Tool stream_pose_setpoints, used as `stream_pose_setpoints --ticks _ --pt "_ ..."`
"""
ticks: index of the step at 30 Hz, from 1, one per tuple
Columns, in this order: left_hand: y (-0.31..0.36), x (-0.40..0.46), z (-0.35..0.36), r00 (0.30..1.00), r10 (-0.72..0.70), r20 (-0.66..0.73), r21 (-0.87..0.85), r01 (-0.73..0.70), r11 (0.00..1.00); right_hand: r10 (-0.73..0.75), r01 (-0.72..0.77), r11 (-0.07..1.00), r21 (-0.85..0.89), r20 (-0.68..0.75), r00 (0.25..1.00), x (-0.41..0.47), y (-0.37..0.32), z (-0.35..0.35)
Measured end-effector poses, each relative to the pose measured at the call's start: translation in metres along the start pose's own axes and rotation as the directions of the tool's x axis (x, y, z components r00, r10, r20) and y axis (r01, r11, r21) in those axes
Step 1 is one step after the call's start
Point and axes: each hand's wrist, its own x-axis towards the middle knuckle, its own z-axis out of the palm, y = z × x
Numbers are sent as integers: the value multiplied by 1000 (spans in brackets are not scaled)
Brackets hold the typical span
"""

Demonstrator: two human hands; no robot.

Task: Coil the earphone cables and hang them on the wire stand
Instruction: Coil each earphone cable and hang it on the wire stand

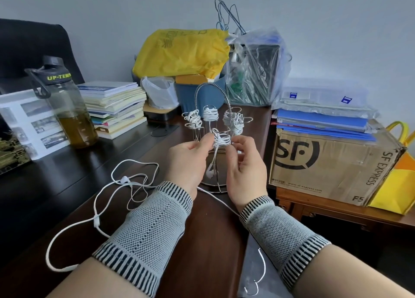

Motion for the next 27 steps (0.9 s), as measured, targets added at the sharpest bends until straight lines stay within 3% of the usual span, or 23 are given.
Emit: stream_pose_setpoints --ticks 8,14,27 --pt "0 1 -3 998 -32 52 -33 34 999 -11 11 1000 -23 -23 1000 0 1 1" --pt "-5 1 -1 995 26 92 -54 -21 998 1 -1 1000 -21 -28 1000 1 1 1" --pt "-6 -2 3 976 215 -25 11 -215 977 8 -10 999 -47 -33 999 1 -1 0"
